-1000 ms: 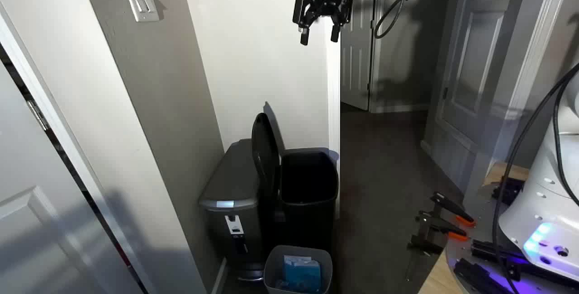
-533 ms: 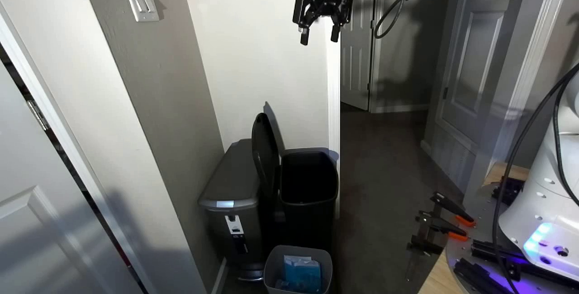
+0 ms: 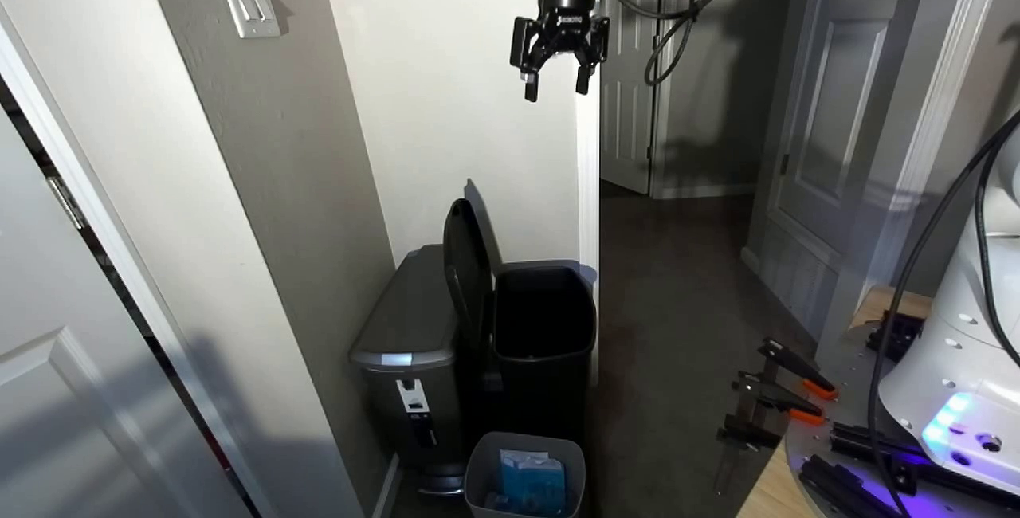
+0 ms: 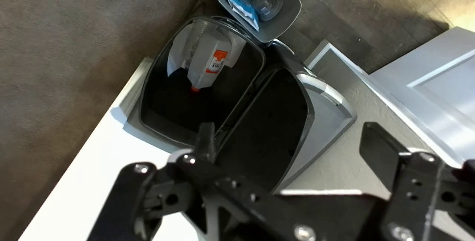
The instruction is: Close the bin completely
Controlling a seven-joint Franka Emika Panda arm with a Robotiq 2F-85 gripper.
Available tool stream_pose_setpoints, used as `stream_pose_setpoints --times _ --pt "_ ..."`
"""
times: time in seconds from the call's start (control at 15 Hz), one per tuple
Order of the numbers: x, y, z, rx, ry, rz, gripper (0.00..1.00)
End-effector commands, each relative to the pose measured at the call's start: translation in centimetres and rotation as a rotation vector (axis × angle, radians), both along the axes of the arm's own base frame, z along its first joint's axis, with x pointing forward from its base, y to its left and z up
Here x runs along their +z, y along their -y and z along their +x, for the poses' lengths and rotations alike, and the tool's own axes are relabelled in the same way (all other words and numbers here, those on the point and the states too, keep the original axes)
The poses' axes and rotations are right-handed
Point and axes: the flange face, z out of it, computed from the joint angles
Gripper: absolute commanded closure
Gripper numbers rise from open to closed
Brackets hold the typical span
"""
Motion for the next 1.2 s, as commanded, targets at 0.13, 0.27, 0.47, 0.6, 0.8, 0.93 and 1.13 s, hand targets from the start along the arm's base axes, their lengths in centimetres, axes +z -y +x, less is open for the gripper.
stream_pose_setpoints --times 0.13,0.27,0.47,0.6,0.8,0.93,1.13 --pt "-3.1 0.3 6.3 0.047 -0.054 0.015 0.00" --pt "-3.9 0.0 8.4 0.063 -0.062 0.027 0.00" --pt "-5.1 -1.1 11.7 0.086 -0.066 0.055 0.00" --pt "-6.1 -2.0 13.9 0.100 -0.066 0.076 0.00" --pt "-8.4 -3.2 17.4 0.115 -0.068 0.116 0.00" --pt "-10.2 -3.8 19.5 0.116 -0.074 0.144 0.00" --pt "-12.8 -4.2 22.3 0.111 -0.089 0.196 0.00"
